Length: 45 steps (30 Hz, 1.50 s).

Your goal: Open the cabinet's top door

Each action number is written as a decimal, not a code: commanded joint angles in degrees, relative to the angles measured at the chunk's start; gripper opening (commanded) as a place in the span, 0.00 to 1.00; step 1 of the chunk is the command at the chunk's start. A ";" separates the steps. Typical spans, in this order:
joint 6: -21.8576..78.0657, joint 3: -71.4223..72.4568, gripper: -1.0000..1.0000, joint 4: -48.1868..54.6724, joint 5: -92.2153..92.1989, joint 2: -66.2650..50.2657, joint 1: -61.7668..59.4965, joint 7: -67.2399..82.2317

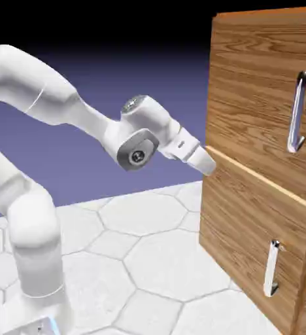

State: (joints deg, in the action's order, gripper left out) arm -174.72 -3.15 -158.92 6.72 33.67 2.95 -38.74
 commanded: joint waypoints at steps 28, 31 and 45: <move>-7.40 -32.67 0.50 21.59 69.79 10.55 23.53 38.58; -8.19 -36.17 0.50 23.90 77.26 11.68 26.05 42.72; -11.89 -52.51 0.50 34.70 112.15 16.95 37.82 62.01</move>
State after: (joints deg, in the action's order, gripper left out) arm -186.61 -55.66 -124.23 118.87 50.62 40.77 23.26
